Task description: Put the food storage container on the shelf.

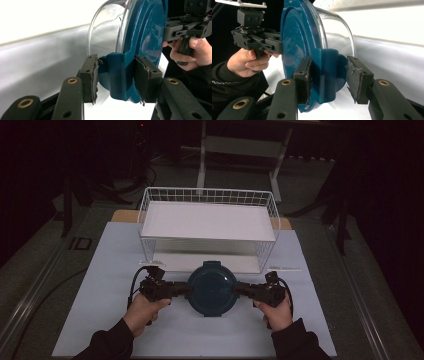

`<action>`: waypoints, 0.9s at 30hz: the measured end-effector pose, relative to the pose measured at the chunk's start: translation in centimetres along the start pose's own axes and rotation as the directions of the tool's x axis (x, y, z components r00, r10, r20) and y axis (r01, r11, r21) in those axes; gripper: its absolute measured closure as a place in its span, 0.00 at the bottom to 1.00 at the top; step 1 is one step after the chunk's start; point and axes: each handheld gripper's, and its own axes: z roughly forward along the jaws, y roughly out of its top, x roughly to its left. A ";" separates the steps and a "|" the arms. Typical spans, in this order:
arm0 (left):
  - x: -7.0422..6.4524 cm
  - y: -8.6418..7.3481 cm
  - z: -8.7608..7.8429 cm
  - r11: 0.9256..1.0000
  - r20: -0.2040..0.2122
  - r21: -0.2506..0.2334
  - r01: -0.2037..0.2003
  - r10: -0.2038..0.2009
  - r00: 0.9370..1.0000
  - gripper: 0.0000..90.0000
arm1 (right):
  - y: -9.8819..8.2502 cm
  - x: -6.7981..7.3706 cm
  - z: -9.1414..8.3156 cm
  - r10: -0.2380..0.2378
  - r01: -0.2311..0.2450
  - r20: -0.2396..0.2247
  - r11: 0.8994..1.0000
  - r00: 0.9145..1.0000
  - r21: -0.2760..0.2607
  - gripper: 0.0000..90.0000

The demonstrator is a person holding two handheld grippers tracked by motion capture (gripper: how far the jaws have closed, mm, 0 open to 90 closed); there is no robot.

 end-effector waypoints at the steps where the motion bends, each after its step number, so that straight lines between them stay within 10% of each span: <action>1: 0.0 0.3 0.0 1.000 -0.004 -0.006 -0.006 0.006 1.000 0.62 | 0.3 -0.1 0.0 -0.004 0.004 0.000 1.000 1.000 -0.002 0.63; 27: 4.8 3.4 3.6 0.994 -0.060 -0.078 -0.077 0.072 0.996 0.62 | 2.6 -5.8 3.0 -0.013 0.015 0.031 0.998 0.999 -0.061 0.63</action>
